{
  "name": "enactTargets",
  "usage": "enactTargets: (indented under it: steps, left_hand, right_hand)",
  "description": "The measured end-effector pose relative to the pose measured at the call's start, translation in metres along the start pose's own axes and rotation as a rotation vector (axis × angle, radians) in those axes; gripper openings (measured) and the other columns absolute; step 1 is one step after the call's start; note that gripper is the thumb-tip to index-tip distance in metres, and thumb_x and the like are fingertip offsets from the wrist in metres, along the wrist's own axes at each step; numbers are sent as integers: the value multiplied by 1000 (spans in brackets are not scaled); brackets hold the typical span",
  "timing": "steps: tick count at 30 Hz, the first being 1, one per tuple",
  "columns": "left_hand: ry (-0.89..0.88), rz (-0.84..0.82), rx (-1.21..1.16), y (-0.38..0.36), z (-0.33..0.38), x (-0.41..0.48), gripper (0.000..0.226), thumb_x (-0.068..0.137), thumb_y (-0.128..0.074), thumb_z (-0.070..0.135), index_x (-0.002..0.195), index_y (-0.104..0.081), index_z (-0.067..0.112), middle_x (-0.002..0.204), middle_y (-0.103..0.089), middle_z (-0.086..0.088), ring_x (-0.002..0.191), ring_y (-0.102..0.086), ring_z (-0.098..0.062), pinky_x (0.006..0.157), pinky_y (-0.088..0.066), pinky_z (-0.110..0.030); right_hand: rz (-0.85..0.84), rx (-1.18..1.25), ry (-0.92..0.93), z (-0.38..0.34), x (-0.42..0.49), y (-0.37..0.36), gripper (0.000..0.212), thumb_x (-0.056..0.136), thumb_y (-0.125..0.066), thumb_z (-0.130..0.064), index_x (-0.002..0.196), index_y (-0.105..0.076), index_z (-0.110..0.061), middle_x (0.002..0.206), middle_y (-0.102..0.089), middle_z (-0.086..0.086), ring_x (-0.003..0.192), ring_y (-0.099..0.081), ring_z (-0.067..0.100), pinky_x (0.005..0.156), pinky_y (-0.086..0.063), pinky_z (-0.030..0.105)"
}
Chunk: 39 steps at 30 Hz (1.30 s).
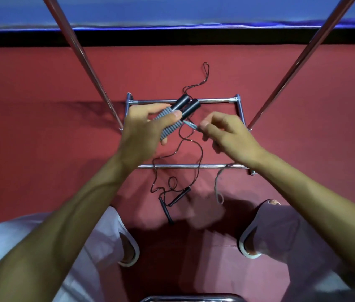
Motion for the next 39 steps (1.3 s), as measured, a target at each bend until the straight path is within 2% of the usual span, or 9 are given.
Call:
enactTargets:
  steps: [5, 9, 11, 15, 18, 26, 30, 36, 39]
  left_hand:
    - [303, -98, -178, -5, -23, -5, 33, 93, -66, 44, 87, -71, 12, 63, -54, -15, 37, -35, -17, 41, -25, -18]
    - [465, -148, -267, -9, -35, -8, 33, 88, -69, 50, 84, -64, 18, 63, -56, -9, 34, -34, -16, 39, -25, -17]
    - [488, -182, -276, -10, -37, -8, 33, 88, -68, 52, 83, -63, 19, 64, -55, -8, 34, -34, -16, 38, -25, -16]
    - [445, -170, -252, -9, -31, -7, 33, 88, -70, 49, 82, -67, 17, 63, -57, -12, 34, -34, -16, 40, -25, -17]
    - [339, -65, -108, -8, -25, -5, 27, 88, -73, 43, 88, -75, 16, 59, -56, -15, 33, -34, -16, 39, -24, -17]
    - [452, -32, -161, -9, -40, -5, 29, 85, -74, 48, 91, -75, 20, 62, -59, -12, 35, -36, -15, 42, -25, -17]
    - [473, -23, -148, -10, -45, -9, 29, 85, -74, 48, 93, -75, 20, 63, -60, -12, 35, -37, -15, 42, -25, -17]
    - [270, 30, -58, -10, -28, -4, 19, 89, -76, 30, 93, -78, 12, 52, -53, -7, 31, -38, -13, 36, -26, -16]
    - [190, 79, 20, -10, -24, -2, 16, 86, -80, 31, 92, -79, 16, 52, -56, 2, 34, -45, -11, 36, -35, -19]
  right_hand:
    - [243, -517, 533, -43, -17, 20, 16, 83, -82, -23, 85, -68, -16, 78, -62, -5, 61, -48, -9, 61, -41, 23]
    - [213, -548, 590, -48, -19, 17, 13, 87, -81, -26, 82, -74, -16, 71, -65, -9, 60, -51, -1, 59, -46, 28]
    - [74, -355, 341, -36, -8, 18, 20, 88, -81, -24, 74, -72, -12, 56, -59, -13, 47, -45, 3, 52, -38, 23]
    - [-308, 613, -528, 14, -10, -7, 23, 85, -69, -24, 89, -65, -2, 58, -41, -5, 39, -26, 1, 39, -14, 14]
    - [-363, 634, -680, 27, -16, -18, 18, 88, -63, -22, 93, -64, -6, 58, -35, -9, 38, -25, -1, 37, -12, 12]
    - [29, -505, 290, -37, -8, 17, 19, 81, -86, -23, 99, -80, -23, 62, -69, -1, 52, -55, 7, 65, -50, 25]
    - [119, -725, 476, -43, -16, 11, 13, 89, -77, -31, 98, -81, -23, 69, -75, -3, 61, -71, 14, 71, -58, 33]
    - [-291, 391, -445, 3, -18, -7, 28, 100, -61, -24, 83, -71, -5, 72, -72, 4, 35, -43, 8, 34, -27, 16]
    - [-362, 391, -530, 9, -24, -13, 30, 104, -53, -26, 84, -67, -9, 64, -65, 0, 47, -56, 11, 40, -36, 16]
Point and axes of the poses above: each hand's wrist, its own x-axis towards the middle knuckle, its own y-axis out of the back of the hand, z = x × y, the point moved 9 cm from there along x, towards the middle knuckle
